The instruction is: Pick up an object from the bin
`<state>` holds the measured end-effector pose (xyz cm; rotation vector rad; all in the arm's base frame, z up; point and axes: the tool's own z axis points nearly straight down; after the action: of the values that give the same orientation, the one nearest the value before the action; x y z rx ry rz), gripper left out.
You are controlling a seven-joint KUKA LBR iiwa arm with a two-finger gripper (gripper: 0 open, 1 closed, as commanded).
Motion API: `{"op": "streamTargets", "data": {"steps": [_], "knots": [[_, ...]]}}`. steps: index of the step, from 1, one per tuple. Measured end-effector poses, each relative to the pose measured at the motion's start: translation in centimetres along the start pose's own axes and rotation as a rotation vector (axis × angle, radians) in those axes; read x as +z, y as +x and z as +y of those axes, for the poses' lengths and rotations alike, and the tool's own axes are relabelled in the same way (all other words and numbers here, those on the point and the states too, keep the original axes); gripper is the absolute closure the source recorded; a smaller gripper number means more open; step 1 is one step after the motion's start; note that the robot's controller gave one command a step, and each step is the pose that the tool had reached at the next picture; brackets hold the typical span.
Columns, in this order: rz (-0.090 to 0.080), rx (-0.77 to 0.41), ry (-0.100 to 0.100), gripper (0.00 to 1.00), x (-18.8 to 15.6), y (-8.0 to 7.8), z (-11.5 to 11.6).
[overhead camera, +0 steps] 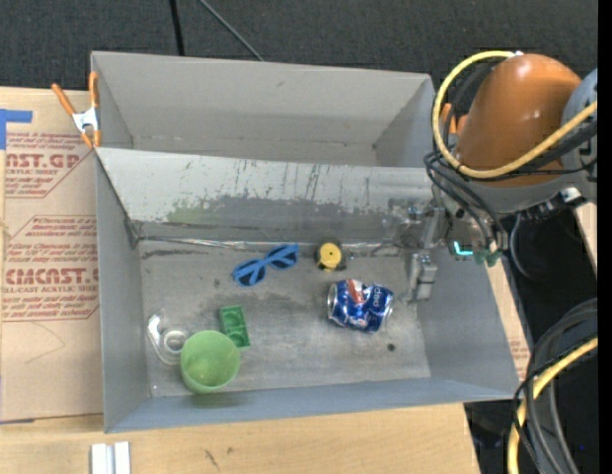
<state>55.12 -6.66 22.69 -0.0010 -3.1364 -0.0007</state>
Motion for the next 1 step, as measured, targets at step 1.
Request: {"op": "streamTargets", "data": {"steps": [1], "knots": [[0.002,-0.035,0.0,0.0,14.63,1.81,0.8]]}}
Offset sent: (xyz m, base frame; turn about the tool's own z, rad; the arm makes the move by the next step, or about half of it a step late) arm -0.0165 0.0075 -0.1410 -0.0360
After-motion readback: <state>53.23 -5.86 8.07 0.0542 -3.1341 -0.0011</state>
